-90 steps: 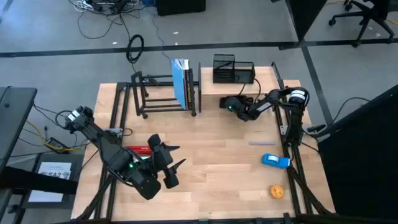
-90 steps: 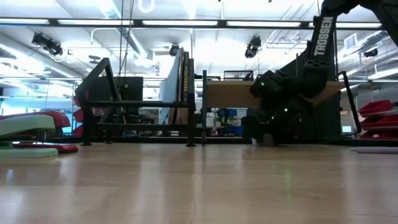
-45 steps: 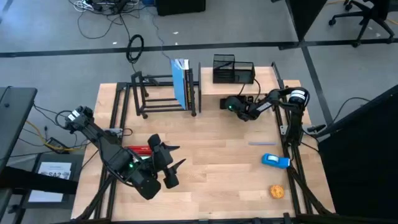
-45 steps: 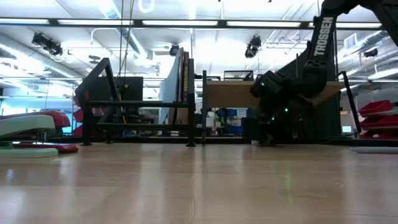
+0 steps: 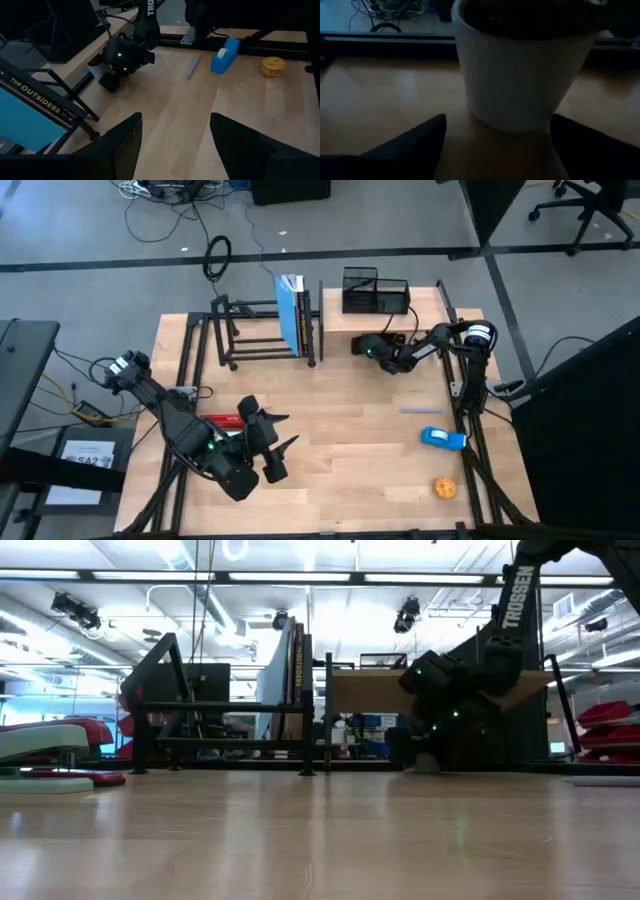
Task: Stock shelves
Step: Remove the white vase plant from under the shelf
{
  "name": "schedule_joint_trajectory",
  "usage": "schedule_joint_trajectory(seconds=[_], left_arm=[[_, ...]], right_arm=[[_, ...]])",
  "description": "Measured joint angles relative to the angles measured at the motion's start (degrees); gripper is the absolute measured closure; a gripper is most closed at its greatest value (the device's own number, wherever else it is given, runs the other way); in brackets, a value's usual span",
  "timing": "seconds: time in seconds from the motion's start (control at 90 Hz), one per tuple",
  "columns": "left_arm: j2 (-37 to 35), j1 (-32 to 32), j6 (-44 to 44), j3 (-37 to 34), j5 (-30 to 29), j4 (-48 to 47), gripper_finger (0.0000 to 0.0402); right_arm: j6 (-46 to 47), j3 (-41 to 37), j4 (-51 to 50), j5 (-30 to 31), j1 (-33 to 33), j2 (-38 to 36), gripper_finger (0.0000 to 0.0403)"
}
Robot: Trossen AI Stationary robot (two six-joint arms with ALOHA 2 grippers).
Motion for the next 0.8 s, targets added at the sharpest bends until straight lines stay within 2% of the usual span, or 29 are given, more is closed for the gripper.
schedule_joint_trajectory(seconds=[0.267, 0.8], left_arm=[[0.00, 0.00, 0.17, 0.00, 0.00, 0.00, 0.0188], [0.00, -0.02, 0.15, 0.00, 0.00, 0.04, 0.0188]], right_arm=[[0.90, 3.69, -7.43, -0.46, -0.16, -0.12, 0.0088], [3.29, 4.14, -9.74, 1.72, -0.93, -0.21, 0.0096]])
